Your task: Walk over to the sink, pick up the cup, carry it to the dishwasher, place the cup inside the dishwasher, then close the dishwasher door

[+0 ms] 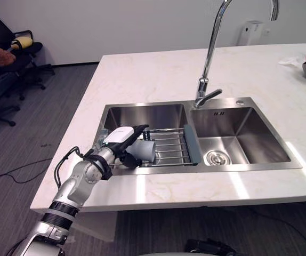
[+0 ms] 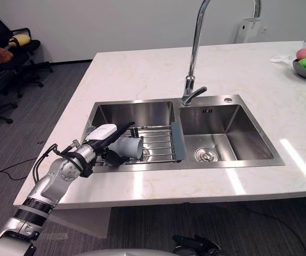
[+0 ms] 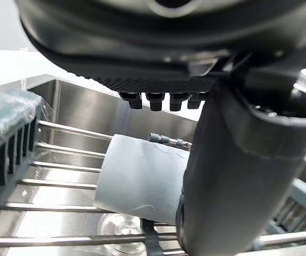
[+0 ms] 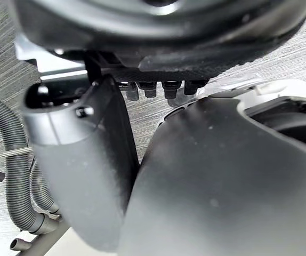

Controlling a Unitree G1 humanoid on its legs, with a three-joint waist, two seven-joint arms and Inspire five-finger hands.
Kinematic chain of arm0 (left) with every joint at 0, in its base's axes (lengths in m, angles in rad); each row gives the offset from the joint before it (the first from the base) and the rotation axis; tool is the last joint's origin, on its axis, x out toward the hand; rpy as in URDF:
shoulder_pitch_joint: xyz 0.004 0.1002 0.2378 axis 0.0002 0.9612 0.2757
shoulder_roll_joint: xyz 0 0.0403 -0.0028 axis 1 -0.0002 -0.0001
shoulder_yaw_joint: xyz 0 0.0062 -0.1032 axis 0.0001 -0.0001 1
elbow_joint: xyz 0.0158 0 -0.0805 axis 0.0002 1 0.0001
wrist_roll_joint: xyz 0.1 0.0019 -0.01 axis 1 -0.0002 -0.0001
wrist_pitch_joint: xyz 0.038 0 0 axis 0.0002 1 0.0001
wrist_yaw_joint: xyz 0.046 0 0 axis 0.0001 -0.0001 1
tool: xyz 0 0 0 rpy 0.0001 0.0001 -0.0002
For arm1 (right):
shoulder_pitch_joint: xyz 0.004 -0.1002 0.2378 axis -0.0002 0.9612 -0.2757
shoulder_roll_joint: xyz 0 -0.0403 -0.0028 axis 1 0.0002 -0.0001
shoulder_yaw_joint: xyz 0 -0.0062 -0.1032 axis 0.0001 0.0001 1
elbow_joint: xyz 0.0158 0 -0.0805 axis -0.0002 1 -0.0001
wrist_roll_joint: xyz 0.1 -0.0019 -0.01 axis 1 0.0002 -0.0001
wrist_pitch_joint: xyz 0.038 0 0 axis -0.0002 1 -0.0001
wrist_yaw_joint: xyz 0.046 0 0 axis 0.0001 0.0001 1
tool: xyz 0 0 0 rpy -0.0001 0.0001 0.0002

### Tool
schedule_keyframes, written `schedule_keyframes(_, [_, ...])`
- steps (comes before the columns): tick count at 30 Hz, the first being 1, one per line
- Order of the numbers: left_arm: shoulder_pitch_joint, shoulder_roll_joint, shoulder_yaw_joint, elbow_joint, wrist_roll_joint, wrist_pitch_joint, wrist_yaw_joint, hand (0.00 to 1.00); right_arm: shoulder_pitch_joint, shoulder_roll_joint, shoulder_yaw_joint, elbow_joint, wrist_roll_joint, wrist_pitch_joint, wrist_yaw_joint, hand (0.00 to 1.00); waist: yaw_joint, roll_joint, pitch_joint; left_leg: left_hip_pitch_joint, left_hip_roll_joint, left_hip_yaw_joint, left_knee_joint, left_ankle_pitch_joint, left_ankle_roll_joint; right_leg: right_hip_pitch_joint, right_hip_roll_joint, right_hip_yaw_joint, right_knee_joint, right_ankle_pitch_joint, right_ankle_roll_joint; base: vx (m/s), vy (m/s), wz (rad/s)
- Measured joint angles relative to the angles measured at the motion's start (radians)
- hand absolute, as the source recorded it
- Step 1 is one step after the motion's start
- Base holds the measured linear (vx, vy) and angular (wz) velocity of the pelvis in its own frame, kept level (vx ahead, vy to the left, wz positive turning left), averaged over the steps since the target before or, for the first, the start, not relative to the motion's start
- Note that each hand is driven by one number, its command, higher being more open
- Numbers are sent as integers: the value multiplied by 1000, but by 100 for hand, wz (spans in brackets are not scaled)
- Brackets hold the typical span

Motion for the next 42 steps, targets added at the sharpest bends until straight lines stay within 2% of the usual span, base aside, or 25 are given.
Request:
schedule_keyframes(4, [-43,-19,-24,50,51,40,-13,100,-2,-1,1,0,-1,7,5,100,-4,2,-2,0,1,8,-1,-2,-2,-5,0,8,0,0,0,-11,-4,-5])
schedule_keyframes(9, [-63,-26,-33,115,105,53,-30,100,-9,-1,1,-1,-10,17,14,100,-16,5,-3,-2,3,26,-2,-4,-2,-18,3,22,0,0,0,-3,-10,-11])
schedule_keyframes(10, [-76,-27,-34,136,116,52,-36,0,-12,0,1,-2,-22,18,18,100,-21,5,-3,-2,4,27,-2,-5,-1,-18,5,22,0,0,0,-2,-24,-4])
schedule_keyframes(16, [-122,-24,-50,181,135,37,-72,0,-16,0,2,-2,-38,22,21,100,-23,5,-4,3,2,30,-1,-6,0,-15,7,25,0,0,1,-19,-7,0])
schedule_keyframes(17, [-134,-18,-70,222,131,38,-100,0,-19,0,3,-2,-39,23,24,100,-29,8,-6,5,2,33,0,-7,0,-14,7,28,0,1,1,-34,-10,-7])
schedule_keyframes(21, [-150,-15,-62,255,123,42,-116,0,-19,0,3,-5,-39,22,29,100,-40,10,-7,9,5,46,1,-10,-3,-17,8,41,0,1,1,-35,-15,-10])
schedule_keyframes(26, [-142,-15,-63,270,102,24,-73,0,-18,0,3,-5,-43,18,30,100,-37,10,-7,11,7,47,2,-12,-4,-15,10,42,0,1,1,-9,-7,-1])
schedule_keyframes(31, [-83,-12,-19,268,33,-16,25,0,-15,1,3,-5,-45,3,30,100,-32,10,-7,9,6,44,3,-12,-3,-16,8,39,0,1,1,-5,-3,1])
schedule_keyframes(34, [-26,-15,55,256,-115,-44,91,0,-6,1,2,-9,-35,-3,27,100,-21,10,-6,-4,3,31,7,-12,-2,-16,6,26,0,1,1,-14,-18,11])
schedule_keyframes(37, [66,-41,230,141,-337,-81,233,0,6,0,2,-4,-19,-21,11,100,15,4,-2,-9,1,1,9,-10,0,-7,7,-6,1,1,1,-22,-30,23])
schedule_keyframes(39, [105,-92,364,21,-460,-115,339,0,11,1,1,4,-16,-29,2,100,44,-7,5,-10,-2,-22,12,-8,3,6,2,-29,0,0,2,-37,-12,26])
schedule_keyframes(42, [156,-157,480,-125,-556,-184,434,0,25,1,0,5,-16,-30,1,100,75,-15,3,-21,-10,-46,15,-5,10,11,-8,-52,0,-1,4,-45,1,27])
